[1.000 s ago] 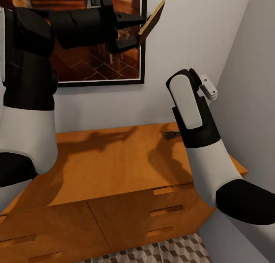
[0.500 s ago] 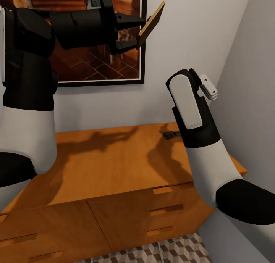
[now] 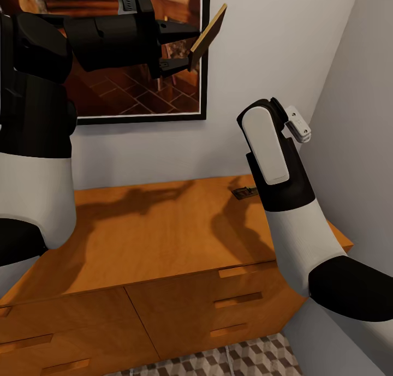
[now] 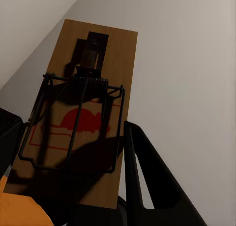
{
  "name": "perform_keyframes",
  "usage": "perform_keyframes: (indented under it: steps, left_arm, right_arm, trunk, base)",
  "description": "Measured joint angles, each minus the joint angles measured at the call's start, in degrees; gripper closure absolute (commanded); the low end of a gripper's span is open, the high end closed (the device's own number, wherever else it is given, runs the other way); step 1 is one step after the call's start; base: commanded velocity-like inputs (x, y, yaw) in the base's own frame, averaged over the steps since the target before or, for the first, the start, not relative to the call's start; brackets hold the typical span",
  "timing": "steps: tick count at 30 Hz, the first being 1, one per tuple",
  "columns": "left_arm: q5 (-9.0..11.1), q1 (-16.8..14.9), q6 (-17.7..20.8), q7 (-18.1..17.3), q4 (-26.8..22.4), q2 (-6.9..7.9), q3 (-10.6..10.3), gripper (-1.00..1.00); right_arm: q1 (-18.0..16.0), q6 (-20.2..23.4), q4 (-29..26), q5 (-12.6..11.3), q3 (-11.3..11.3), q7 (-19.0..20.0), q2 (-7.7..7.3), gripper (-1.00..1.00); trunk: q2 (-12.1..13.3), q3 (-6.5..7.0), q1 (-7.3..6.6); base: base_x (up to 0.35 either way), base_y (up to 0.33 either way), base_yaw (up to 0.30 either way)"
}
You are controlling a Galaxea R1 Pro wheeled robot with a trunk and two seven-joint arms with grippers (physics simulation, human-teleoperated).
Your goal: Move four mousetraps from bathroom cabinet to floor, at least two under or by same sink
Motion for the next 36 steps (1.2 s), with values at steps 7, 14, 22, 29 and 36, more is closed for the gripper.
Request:
perform_keyframes:
  steps: [7, 14, 22, 29, 36]
  left_arm:
    - [0.08, 0.01, 0.18, -0.13, -0.66, 0.03, 0.00, 1.00]
    - [0.10, 0.00, 0.15, -0.57, -1.09, 0.03, 0.00, 1.00]
    - [0.29, 0.01, -0.07, -0.71, -0.83, -0.01, 0.05, 1.00]
    - [0.52, 0.02, -0.38, -1.03, -0.61, -0.05, 0.08, 1.00]
    - [0.60, 0.02, -0.49, -1.07, -0.37, -0.15, 0.07, 1.00]
  right_arm:
    - [0.01, 0.00, 0.01, -0.11, 0.00, 0.00, 0.00, -1.00]
    - [-0.02, 0.00, -0.05, 0.02, 0.00, 0.00, 0.00, -1.00]
    - [-0.01, 0.00, 0.01, -0.10, 0.00, 0.00, 0.00, -1.00]
    - [-0.01, 0.00, 0.01, -0.12, 0.00, 0.00, 0.00, -1.00]
    - [0.01, 0.00, 0.01, -0.12, 0.00, 0.00, 0.00, -1.00]
  trunk:
    - [0.00, 0.00, 0.00]
    - [0.00, 0.00, 0.00]
    - [0.00, 0.00, 0.00]
    - [0.00, 0.00, 0.00]
    - [2.39, 1.07, -1.31]
  base:
    - [0.000, 0.000, 0.000]
    - [0.000, 0.000, 0.000]
    - [0.000, 0.000, 0.000]
    - [0.000, 0.000, 0.000]
    - [0.000, 0.000, 0.000]
